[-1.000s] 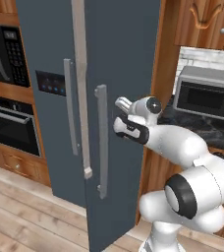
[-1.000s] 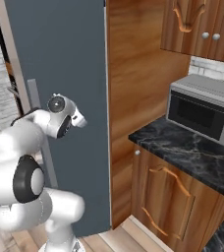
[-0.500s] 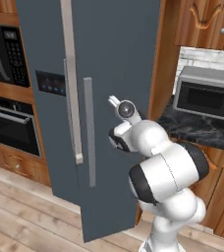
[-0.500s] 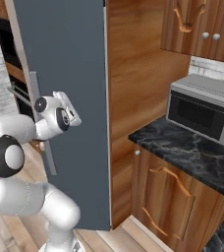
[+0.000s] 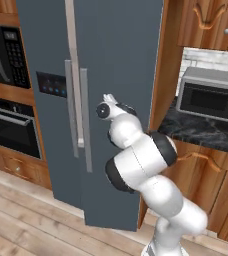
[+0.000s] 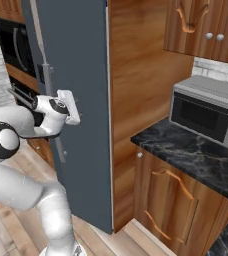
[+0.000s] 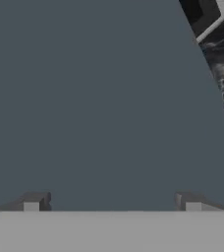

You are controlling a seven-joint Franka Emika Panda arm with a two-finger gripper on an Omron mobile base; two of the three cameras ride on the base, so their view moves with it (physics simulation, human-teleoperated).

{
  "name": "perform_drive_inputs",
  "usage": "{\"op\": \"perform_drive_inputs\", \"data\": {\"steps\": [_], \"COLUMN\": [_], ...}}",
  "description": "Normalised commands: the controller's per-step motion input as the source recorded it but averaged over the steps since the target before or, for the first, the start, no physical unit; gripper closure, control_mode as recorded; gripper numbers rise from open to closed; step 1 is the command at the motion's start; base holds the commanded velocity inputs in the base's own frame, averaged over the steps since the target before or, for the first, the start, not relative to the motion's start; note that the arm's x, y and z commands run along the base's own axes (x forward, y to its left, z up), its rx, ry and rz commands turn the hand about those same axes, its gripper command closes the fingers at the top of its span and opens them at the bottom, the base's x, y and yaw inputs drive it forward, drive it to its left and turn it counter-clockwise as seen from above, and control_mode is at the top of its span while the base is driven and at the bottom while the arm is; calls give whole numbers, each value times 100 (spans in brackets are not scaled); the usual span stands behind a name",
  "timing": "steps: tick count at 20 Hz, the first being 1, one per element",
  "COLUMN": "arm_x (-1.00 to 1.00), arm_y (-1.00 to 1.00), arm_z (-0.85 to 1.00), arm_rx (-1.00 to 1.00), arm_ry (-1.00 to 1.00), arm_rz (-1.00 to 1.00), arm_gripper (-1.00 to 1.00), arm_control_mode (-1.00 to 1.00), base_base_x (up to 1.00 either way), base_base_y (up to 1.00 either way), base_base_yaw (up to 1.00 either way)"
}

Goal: Place the pear in the correct fridge rack based on whether it is a fruit or vegetable. Finally, close the fridge door.

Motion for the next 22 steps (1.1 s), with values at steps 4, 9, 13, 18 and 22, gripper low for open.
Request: {"op": "perform_drive_inputs", "data": {"steps": [4,9,13,18,22], "arm_x": [44,38,24,27,13], "arm_y": [-13,-12,-23,-23,-21], "arm_z": [0,0,0,-3,-6], "arm_rx": [0,0,0,0,0], "arm_ry": [0,0,0,0,0], "arm_rz": [-21,-21,-20,-21,-21], "arm_gripper": [-100,-100,-100,-100,-100], "arm_control_mode": [-100,-100,-100,-100,-100], "base_base_x": [0,0,0,0,0], "base_base_y": [0,0,0,0,0], "base_base_yaw": [0,0,0,0,0]}}
